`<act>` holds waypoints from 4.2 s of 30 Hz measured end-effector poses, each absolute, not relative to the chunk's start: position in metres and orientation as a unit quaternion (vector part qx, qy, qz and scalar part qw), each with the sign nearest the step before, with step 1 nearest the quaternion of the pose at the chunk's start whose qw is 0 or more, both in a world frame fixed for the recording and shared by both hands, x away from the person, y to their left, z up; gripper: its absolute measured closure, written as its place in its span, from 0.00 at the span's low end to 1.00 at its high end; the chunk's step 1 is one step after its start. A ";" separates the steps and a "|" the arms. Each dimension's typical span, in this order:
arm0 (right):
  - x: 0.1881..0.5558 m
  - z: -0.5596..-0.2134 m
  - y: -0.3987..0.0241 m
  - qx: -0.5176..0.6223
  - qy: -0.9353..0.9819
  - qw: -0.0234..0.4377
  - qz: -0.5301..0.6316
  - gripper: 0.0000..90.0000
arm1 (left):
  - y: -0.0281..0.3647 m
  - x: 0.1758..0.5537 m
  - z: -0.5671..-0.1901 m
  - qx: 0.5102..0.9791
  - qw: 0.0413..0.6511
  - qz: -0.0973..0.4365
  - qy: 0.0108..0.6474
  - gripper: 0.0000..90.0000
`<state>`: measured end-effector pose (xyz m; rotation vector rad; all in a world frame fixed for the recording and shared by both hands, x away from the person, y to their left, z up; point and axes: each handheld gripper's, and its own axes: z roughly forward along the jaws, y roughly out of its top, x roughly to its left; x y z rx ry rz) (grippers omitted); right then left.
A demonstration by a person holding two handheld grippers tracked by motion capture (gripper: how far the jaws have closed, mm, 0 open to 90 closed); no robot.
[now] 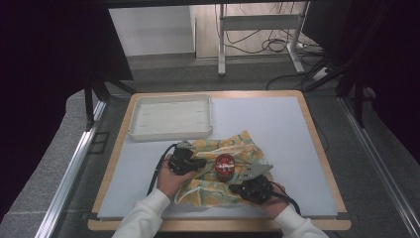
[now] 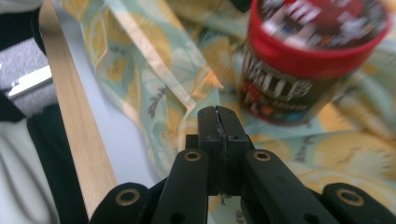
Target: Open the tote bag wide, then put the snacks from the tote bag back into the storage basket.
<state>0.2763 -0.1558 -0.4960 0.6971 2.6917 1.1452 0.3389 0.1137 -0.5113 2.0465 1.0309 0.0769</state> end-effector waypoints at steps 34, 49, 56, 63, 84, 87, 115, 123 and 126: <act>0.306 -0.452 -0.181 0.286 0.833 0.110 0.460 0.96 | 0.161 0.299 -0.470 0.785 0.460 0.082 0.408 0.94; 0.311 -0.451 -0.182 0.288 0.836 0.114 0.452 0.74 | 0.172 0.291 -0.467 0.782 0.449 0.114 0.417 0.44; 0.308 -0.450 -0.179 0.305 0.836 0.145 0.432 0.50 | 0.170 0.291 -0.465 0.783 0.449 0.116 0.415 0.37; 0.306 -0.452 -0.173 0.314 0.841 0.145 0.416 0.41 | 0.167 0.295 -0.468 0.784 0.450 0.113 0.413 0.36; 0.318 -0.471 -0.114 0.384 0.842 0.151 0.348 0.17 | 0.167 0.298 -0.469 0.787 0.447 0.118 0.409 0.36; 0.318 -0.475 -0.108 0.390 0.841 0.152 0.343 0.16 | 0.167 0.297 -0.470 0.787 0.445 0.118 0.411 0.36; 0.317 -0.467 -0.112 0.414 0.820 0.158 0.362 0.28 | 0.168 0.295 -0.474 0.786 0.439 0.123 0.418 0.36; 0.314 -0.450 -0.120 0.404 0.815 0.160 0.384 0.28 | 0.169 0.296 -0.475 0.786 0.437 0.124 0.418 0.36; 0.314 -0.446 -0.122 0.398 0.815 0.160 0.388 0.28 | 0.169 0.295 -0.474 0.785 0.438 0.125 0.420 0.36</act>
